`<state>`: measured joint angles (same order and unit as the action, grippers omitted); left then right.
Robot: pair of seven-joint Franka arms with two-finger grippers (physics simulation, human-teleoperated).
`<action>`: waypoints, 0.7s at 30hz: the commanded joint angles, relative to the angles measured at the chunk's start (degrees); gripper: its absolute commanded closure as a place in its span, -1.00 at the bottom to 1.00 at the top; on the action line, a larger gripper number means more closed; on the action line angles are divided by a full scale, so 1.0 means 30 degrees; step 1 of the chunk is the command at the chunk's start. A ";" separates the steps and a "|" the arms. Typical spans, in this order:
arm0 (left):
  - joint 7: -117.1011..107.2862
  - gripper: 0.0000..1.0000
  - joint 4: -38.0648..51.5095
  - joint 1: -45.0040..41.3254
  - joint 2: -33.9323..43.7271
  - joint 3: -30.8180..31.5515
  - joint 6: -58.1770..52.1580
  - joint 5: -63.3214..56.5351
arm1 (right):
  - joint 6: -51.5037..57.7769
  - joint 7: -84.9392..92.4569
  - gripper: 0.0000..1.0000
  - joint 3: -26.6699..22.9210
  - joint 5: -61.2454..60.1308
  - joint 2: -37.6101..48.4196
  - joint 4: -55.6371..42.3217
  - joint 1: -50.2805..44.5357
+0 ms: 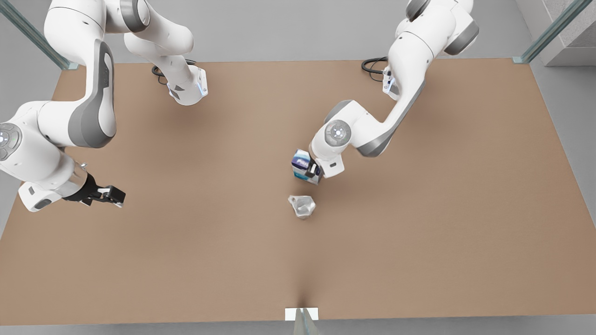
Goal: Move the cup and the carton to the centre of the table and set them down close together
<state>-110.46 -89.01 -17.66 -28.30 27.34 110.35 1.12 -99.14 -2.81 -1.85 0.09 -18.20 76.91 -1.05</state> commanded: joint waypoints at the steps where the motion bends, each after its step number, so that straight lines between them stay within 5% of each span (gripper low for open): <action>1: 0.0022 -1.00 0.0255 -0.0003 0.0000 0.0000 -0.0306 -0.0051 | 0.0000 0.0000 -1.00 0.0000 -0.0002 0.0002 -0.0029 -0.0001; 4: 0.3181 -1.00 0.1165 0.0144 0.0000 -0.0673 -0.2181 -0.0901 | 0.0000 0.0000 -1.00 0.0000 -0.0002 0.0002 -0.0030 -0.0001; 12: 3.3035 -1.00 0.2835 0.0202 0.2606 -1.0370 -0.4849 -0.0871 | 0.0146 0.1553 -1.00 -0.0029 0.0467 0.0236 0.0000 0.0233; 17: 3.6233 -1.00 0.3186 0.5707 0.5039 -0.5716 -0.6196 -0.2893 | 0.0117 0.1406 -1.00 -0.0029 0.0321 0.0207 -0.0030 0.0145; 21: 3.6146 -1.00 0.3509 0.6091 0.4892 -0.5215 -0.6226 -0.3274 | 0.0059 0.1523 -1.00 -0.0029 0.0321 0.0148 -0.0030 0.0233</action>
<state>-2.06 -78.49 0.63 -13.71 11.68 91.67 -7.57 -98.88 1.78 -1.93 1.10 -17.76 76.82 -0.36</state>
